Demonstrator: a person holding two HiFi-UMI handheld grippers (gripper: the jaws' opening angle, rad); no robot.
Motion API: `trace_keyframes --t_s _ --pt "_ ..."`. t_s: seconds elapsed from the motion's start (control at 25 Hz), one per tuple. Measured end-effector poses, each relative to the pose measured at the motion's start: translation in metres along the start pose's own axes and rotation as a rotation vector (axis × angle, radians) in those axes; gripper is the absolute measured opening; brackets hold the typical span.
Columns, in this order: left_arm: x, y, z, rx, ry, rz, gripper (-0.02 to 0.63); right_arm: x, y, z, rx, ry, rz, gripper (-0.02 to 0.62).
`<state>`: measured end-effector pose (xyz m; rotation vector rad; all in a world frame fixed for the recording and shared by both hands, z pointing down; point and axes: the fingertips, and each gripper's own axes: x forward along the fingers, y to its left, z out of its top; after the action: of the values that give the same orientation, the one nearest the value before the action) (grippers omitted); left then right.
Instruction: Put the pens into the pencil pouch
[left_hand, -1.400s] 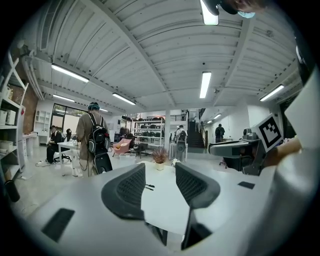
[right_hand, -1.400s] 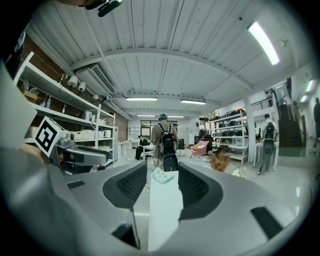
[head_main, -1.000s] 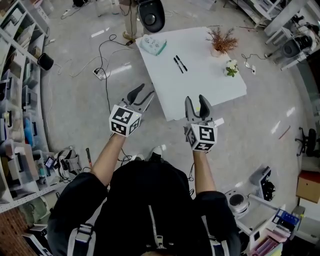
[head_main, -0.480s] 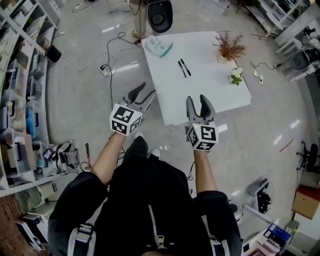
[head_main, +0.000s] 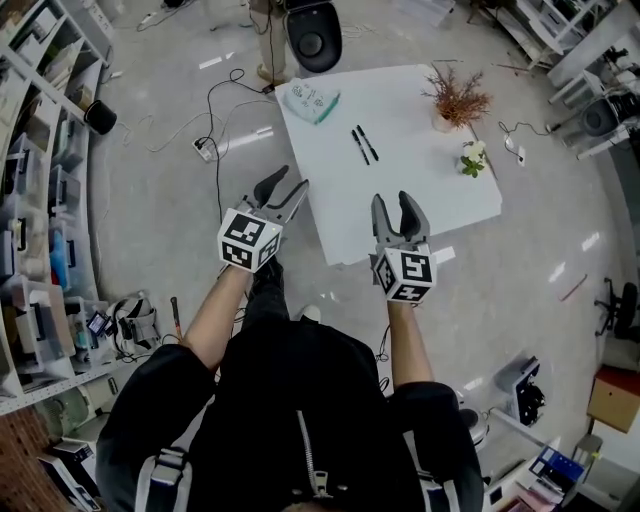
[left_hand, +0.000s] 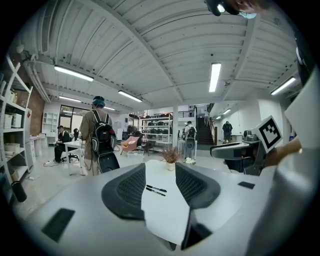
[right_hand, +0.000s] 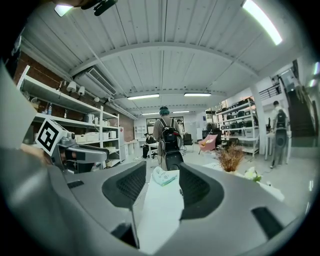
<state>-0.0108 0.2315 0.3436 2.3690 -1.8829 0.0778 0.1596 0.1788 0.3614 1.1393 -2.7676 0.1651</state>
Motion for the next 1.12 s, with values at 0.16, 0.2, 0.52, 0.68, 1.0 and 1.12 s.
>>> trace_keyframes --t_s 0.16,0.2,0.52,0.68,1.0,1.12 --pt "0.021 0.014 0.0 0.001 0.002 -0.031 0.187 0.02 -0.007 -0.002 0.006 0.012 -0.027 0.201" --pt "0.027 0.02 0.0 0.002 0.004 -0.039 0.187 0.026 -0.007 -0.001 0.008 0.014 -0.034 0.201" --pt "0.083 0.089 -0.011 -0.008 0.041 -0.137 0.187 0.098 -0.011 -0.007 0.045 0.04 -0.14 0.202" --pt "0.119 0.12 -0.004 -0.003 0.057 -0.207 0.187 0.134 -0.014 0.003 0.064 0.049 -0.199 0.206" --pt "0.176 0.183 0.005 0.019 0.082 -0.31 0.187 0.206 -0.018 0.023 0.087 0.053 -0.301 0.209" --pt "0.187 0.206 0.005 0.024 0.084 -0.34 0.187 0.229 -0.011 0.027 0.096 0.049 -0.329 0.209"
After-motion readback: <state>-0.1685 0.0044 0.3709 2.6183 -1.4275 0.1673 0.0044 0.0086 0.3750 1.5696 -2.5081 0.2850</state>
